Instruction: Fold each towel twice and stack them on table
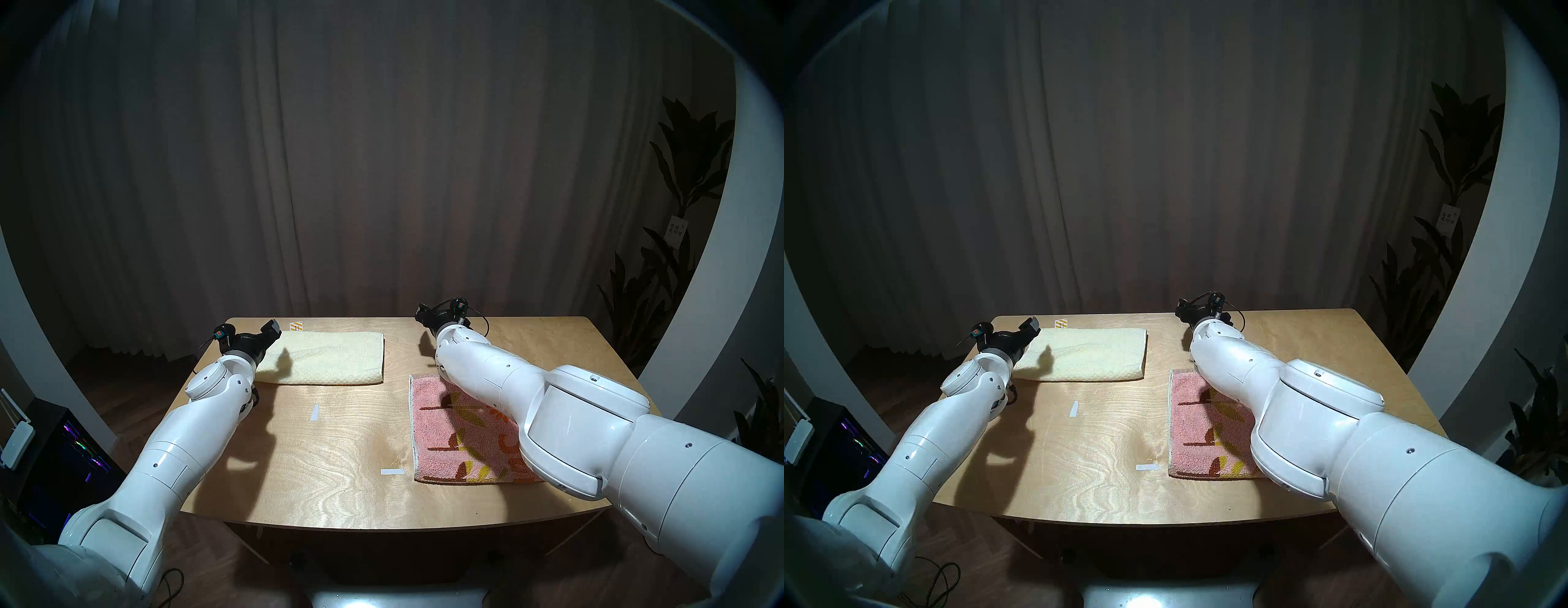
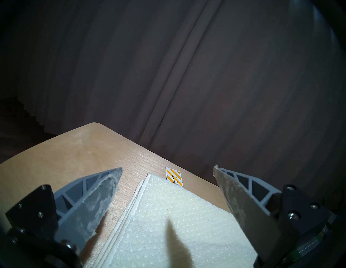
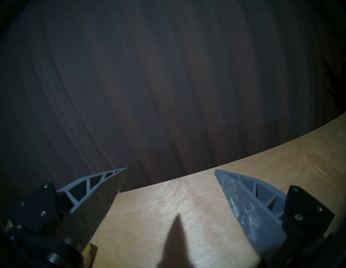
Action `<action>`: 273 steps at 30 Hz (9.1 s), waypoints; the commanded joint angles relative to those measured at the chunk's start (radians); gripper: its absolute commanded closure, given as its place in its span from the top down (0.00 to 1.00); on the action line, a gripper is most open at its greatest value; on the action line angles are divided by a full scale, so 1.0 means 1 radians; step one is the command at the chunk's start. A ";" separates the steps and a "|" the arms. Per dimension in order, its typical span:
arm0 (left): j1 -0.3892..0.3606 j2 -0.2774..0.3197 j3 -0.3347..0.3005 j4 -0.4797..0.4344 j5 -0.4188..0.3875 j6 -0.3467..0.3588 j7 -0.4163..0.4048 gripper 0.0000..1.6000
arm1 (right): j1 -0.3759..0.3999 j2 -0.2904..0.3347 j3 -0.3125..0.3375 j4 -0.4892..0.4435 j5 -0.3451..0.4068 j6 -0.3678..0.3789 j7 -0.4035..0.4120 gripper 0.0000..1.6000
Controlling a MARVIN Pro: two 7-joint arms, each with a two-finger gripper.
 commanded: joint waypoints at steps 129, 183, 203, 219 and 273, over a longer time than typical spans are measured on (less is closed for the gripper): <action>0.523 -0.178 -0.333 -0.586 -0.715 -0.100 0.160 1.00 | -0.196 0.429 -0.043 -0.457 -0.116 -0.621 0.406 1.00; 0.379 -0.120 -0.312 -0.480 -0.781 0.031 0.341 1.00 | -0.293 0.723 -0.007 -0.955 0.010 -0.450 0.342 1.00; 0.285 -0.099 -0.282 -0.383 -0.753 0.071 0.380 1.00 | -0.335 0.890 -0.012 -1.212 0.072 -0.342 0.241 1.00; 0.189 -0.093 -0.236 -0.266 -0.725 0.104 0.392 1.00 | -0.351 1.064 -0.009 -1.459 0.114 -0.227 0.111 1.00; -0.051 -0.134 -0.104 0.152 -0.642 0.185 0.349 0.80 | -0.300 1.405 0.052 -1.939 0.324 -0.026 -0.385 1.00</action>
